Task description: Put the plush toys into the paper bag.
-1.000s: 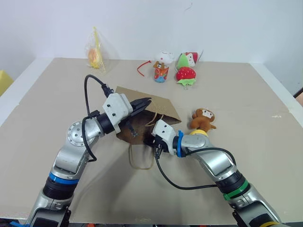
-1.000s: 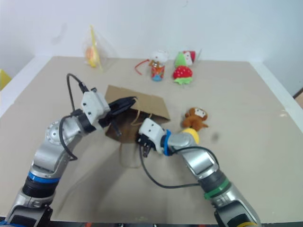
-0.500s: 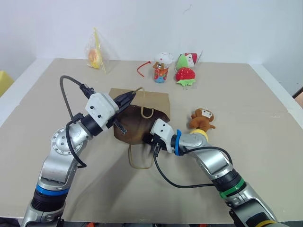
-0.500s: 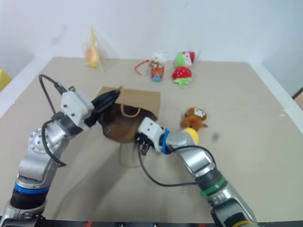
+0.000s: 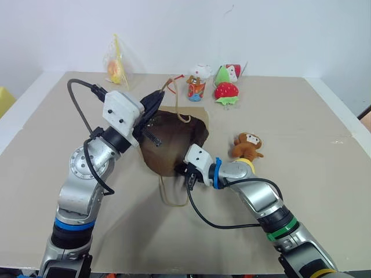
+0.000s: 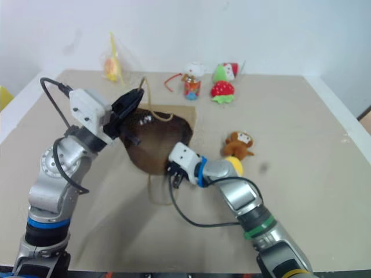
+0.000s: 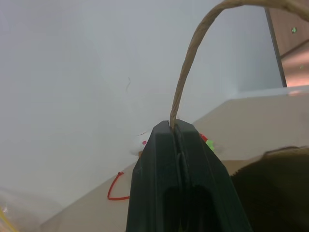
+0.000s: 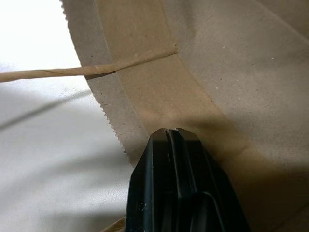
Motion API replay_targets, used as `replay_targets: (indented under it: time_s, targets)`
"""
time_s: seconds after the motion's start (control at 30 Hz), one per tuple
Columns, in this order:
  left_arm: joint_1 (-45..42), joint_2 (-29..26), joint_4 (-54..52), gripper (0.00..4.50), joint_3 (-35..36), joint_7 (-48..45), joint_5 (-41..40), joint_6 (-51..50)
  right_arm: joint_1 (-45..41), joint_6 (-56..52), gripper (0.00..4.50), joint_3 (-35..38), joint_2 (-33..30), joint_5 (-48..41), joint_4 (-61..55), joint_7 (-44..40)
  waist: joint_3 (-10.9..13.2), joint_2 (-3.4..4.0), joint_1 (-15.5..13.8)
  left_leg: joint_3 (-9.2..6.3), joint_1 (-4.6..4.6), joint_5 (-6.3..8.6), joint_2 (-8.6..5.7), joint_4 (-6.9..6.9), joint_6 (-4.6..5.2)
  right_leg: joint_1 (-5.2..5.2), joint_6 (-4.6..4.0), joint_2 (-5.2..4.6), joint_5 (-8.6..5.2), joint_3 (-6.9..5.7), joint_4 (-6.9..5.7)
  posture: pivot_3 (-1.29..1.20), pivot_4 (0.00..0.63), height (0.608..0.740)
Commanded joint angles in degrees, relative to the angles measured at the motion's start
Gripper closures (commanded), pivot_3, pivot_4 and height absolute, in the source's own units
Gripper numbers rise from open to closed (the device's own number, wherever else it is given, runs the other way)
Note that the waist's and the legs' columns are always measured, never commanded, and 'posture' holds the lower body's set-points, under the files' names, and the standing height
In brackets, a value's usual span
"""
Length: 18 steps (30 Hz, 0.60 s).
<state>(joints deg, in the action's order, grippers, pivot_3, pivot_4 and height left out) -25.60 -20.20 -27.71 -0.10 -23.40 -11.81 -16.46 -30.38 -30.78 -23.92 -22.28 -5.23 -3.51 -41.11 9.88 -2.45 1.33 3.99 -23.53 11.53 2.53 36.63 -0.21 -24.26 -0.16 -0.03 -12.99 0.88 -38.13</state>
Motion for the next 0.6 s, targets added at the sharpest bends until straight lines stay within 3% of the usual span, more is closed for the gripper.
replay_targets:
  time_s: [0.03, 0.43, 0.6]
  targets:
    - [-0.59, 0.26, -2.39, 4.50, 1.57, 1.04, -1.20, -0.74, -0.56, 0.29, 4.42, 1.26, 0.28, 0.79, 0.20, 0.21, 0.00, 0.00, -0.02, -0.01, 0.00, 0.00, 0.00, 0.00, 0.00, 0.00, 0.00, 0.01, 0.00, -0.01, 0.00, 0.00, 0.150, 0.740]
    - [-1.97, 1.52, -2.79, 4.50, 4.23, 3.73, -2.96, -1.66, -0.30, 0.44, 4.42, 1.75, 0.58, 0.82, 0.37, 0.00, 0.00, 0.00, -0.02, 0.00, 0.00, 0.00, 0.00, 0.00, 0.00, 0.00, 0.00, 0.00, 0.00, 0.00, 0.00, 0.00, 0.150, 0.740]
    - [-1.09, 0.22, -2.56, 4.50, 2.17, 1.60, -2.38, -1.11, -0.42, 0.80, 4.42, 2.00, 0.78, 0.68, 0.80, -0.07, 0.00, 0.00, -0.02, 0.02, -0.01, 0.00, 0.00, 0.00, 0.00, 0.00, 0.00, 0.00, 0.00, 0.01, 0.01, 0.00, 0.150, 0.740]
